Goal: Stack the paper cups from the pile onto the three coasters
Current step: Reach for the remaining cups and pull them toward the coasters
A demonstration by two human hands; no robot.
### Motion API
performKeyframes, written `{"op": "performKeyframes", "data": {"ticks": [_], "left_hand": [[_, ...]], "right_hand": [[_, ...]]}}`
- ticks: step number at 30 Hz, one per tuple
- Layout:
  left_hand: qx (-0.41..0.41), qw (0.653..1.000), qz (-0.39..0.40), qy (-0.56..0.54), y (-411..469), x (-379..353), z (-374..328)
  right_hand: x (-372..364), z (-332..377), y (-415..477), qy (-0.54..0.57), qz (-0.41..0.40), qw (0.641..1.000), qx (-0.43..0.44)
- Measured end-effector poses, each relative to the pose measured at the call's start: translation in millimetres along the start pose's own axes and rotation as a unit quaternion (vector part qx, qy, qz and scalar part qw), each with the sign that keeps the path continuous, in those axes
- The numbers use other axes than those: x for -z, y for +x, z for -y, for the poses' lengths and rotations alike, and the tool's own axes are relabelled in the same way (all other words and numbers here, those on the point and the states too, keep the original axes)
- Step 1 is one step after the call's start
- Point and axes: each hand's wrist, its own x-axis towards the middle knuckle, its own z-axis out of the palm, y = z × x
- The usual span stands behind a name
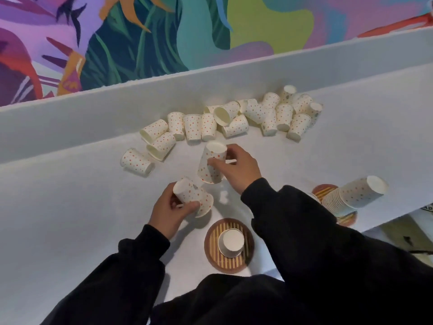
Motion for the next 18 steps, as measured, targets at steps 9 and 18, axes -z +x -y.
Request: {"op": "performKeyframes", "data": {"ticks": [9,18], "left_hand": [[-0.125,0.98,0.057,0.142,-76,-69,-31],[-0.117,0.967,0.04,0.225,-89,-86,-1]], "right_hand": [[69,-17,-84,0.048,0.012,0.995,0.083],[94,-44,-118,0.068,0.038,0.991,0.112]]}}
